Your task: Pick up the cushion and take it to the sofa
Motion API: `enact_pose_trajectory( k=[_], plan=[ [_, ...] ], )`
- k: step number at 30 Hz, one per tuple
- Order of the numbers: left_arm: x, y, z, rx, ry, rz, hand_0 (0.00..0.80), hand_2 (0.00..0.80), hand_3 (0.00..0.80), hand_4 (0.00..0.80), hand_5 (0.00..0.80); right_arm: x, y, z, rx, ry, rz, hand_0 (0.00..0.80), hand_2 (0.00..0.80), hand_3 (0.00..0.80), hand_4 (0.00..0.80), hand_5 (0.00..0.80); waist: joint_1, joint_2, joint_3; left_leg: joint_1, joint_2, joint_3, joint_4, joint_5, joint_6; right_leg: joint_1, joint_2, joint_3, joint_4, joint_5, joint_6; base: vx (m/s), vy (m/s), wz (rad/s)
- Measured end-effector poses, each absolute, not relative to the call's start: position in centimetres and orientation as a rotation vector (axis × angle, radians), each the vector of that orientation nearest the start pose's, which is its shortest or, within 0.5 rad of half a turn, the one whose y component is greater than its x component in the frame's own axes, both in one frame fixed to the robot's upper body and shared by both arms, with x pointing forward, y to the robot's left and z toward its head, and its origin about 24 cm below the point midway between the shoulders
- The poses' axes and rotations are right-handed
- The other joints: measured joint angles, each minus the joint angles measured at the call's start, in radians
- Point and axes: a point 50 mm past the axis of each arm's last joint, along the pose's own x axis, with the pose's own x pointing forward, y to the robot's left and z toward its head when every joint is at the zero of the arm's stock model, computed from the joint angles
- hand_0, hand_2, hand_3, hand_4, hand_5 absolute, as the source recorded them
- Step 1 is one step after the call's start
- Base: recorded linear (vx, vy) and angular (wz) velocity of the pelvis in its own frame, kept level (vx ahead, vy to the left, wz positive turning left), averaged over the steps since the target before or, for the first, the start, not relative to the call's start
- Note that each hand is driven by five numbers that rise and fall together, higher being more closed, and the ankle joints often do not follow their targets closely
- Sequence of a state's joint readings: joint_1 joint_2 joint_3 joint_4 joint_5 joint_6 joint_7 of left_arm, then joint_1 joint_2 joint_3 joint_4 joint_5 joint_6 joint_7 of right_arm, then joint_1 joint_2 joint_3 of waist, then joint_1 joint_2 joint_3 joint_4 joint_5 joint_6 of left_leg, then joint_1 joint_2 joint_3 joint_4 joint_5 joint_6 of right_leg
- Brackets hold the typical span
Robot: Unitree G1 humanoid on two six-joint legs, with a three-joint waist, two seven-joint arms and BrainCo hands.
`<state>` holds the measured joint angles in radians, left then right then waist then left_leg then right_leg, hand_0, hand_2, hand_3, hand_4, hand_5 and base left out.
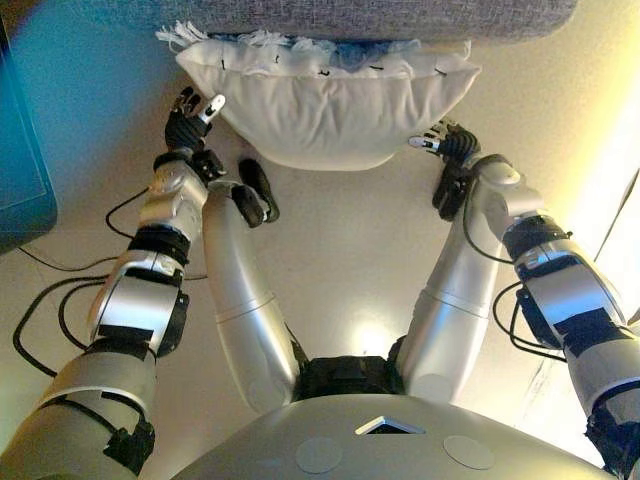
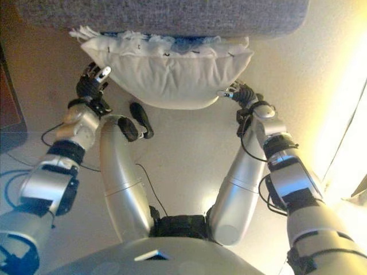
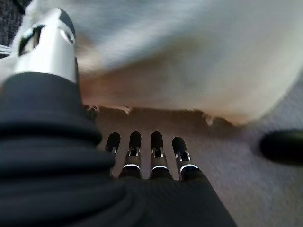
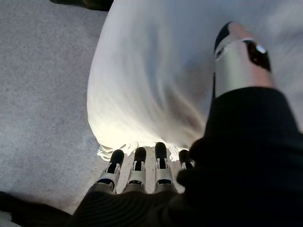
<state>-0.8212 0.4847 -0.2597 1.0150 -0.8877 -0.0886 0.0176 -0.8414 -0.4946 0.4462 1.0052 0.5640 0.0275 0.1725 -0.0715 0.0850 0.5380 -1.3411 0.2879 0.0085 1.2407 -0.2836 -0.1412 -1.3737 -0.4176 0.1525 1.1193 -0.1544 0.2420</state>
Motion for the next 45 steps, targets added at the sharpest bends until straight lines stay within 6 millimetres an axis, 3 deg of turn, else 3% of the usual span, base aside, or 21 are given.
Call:
enact_pose_trajectory(
  k=[10,24,25,26,27,28,37,45],
  plan=[
    [39.9,23.8,13.6,-0.218,0.070,0.070,0.000,0.000,0.000,0.000,0.000,40.3,-20.8,13.5,-0.250,0.143,0.128,0.000,0.000,0.000,0.000,0.000,-0.019,0.022,-0.001,-0.032,0.012,0.022,-0.014,-0.002,-0.001,-0.044,0.007,0.004,-0.020,0.006,0.001,-0.014,0.028,-0.03],
    [40.5,23.6,14.4,-0.193,0.093,0.049,0.000,0.000,0.000,0.000,0.000,41.0,-18.5,15.8,-0.410,0.132,0.290,0.000,0.000,0.000,0.000,0.000,-0.009,0.022,-0.002,-0.041,0.020,0.048,-0.062,0.005,-0.003,-0.063,0.011,-0.001,-0.070,0.021,0.002,-0.042,-0.022,-0.02],
    [40.6,23.4,14.5,-0.186,0.092,0.041,0.402,0.402,0.402,0.402,0.402,41.0,-18.5,16.0,-0.436,0.135,0.296,0.000,0.000,0.000,0.000,0.000,-0.007,0.022,-0.002,-0.046,0.020,0.047,-0.062,0.005,-0.003,-0.066,0.011,-0.002,-0.069,0.021,0.002,-0.061,-0.072,0.02],
    [40.6,23.3,14.8,-0.175,0.091,0.032,0.693,0.693,0.693,0.693,0.693,41.0,-18.6,16.1,-0.463,0.141,0.307,0.301,0.301,0.301,0.301,0.301,-0.001,0.023,-0.002,-0.051,0.020,0.046,-0.062,0.005,-0.003,-0.071,0.011,-0.003,-0.068,0.021,0.002,-0.059,-0.082,0.02],
    [40.8,23.0,15.0,-0.164,0.087,0.019,0.800,0.800,0.800,0.800,0.800,41.1,-18.7,16.3,-0.489,0.146,0.315,0.562,0.562,0.562,0.562,0.562,0.003,0.023,-0.002,-0.057,0.020,0.046,-0.060,0.005,-0.003,-0.076,0.011,-0.004,-0.062,0.021,0.002,-0.051,-0.075,0.03],
    [40.8,22.9,15.2,-0.150,0.086,0.010,0.800,0.800,0.800,0.800,0.800,41.1,-18.7,16.6,-0.513,0.146,0.320,0.800,0.800,0.800,0.800,0.800,0.006,0.023,-0.002,-0.064,0.020,0.044,-0.056,0.006,-0.003,-0.083,0.010,-0.004,-0.055,0.021,0.001,-0.042,-0.072,0.04],
    [41.1,21.9,15.3,-0.105,0.082,-0.024,0.800,0.800,0.800,0.800,0.800,41.5,-18.4,16.9,-0.496,0.141,0.283,0.800,0.800,0.800,0.800,0.800,0.006,0.022,-0.002,-0.136,0.019,0.013,-0.003,0.010,0.015,-0.135,0.007,-0.004,-0.001,0.012,-0.010,-0.034,-0.059,0.04],
    [41.1,21.1,15.1,-0.102,0.073,-0.032,0.800,0.800,0.800,0.800,0.800,41.3,-18.4,16.0,-0.396,0.145,0.251,0.800,0.800,0.800,0.800,0.800,0.007,0.021,-0.001,-0.119,0.016,0.007,-0.029,0.023,0.004,-0.087,0.005,-0.030,-0.040,0.022,0.004,0.000,-0.006,0.01]
  ],
)
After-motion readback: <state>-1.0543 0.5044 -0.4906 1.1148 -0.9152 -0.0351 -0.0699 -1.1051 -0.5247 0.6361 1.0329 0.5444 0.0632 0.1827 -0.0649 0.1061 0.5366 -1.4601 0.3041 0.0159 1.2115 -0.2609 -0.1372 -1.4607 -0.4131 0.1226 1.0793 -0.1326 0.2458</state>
